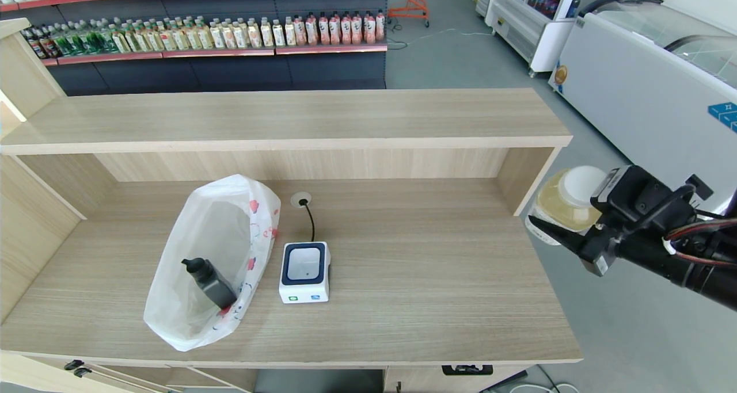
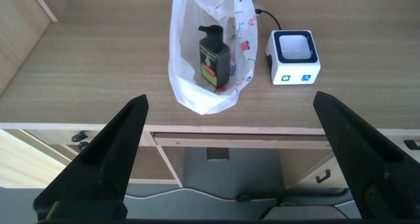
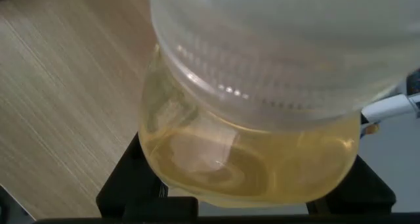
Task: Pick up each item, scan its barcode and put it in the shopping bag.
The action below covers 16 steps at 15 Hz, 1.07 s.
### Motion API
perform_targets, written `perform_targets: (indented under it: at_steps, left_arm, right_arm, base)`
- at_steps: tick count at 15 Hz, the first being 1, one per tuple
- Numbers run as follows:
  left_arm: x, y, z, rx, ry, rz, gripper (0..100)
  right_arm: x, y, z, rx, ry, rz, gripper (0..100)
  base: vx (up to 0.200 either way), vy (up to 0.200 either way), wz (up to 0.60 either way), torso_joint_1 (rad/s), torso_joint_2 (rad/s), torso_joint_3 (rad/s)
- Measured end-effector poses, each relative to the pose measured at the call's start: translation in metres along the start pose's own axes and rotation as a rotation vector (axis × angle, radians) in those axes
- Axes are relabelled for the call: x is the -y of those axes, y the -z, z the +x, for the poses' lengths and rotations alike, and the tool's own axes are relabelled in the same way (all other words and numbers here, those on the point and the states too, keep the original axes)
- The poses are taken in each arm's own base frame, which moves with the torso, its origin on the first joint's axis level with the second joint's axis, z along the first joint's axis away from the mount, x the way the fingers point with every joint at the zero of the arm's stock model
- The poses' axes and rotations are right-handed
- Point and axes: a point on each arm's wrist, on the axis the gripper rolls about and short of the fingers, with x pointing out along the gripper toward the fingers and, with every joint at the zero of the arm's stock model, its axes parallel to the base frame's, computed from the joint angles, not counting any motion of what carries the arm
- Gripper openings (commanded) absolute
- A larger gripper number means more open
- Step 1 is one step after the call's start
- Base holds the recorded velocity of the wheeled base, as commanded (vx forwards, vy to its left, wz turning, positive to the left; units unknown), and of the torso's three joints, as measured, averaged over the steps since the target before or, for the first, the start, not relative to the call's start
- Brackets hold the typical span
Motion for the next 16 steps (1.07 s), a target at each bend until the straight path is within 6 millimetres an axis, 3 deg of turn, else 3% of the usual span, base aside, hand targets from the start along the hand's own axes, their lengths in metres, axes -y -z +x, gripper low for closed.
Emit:
perform_targets:
  at_steps: [4,9,16]
  left_arm:
    - [0.0,0.0,0.0,0.0,0.0,0.0,100]
    - [0.0,0.0,0.0,0.0,0.0,-0.002,100]
    - [0.0,0.0,0.0,0.0,0.0,-0.001,100]
  right_arm:
    - [0.004,0.0,-0.006,0.024,0.02,-0.154,0]
    - [0.006,-0.017,-0.009,0.088,0.037,-0.27,0]
    - [-0.002,-0.019,-0.021,0.089,0.037,-0.277,0]
  base:
    - [0.0,0.0,0.0,0.0,0.0,0.0]
    - [0.0,0.0,0.0,0.0,0.0,0.0]
    - [0.0,0.029,0.0,0.0,0.0,0.001]
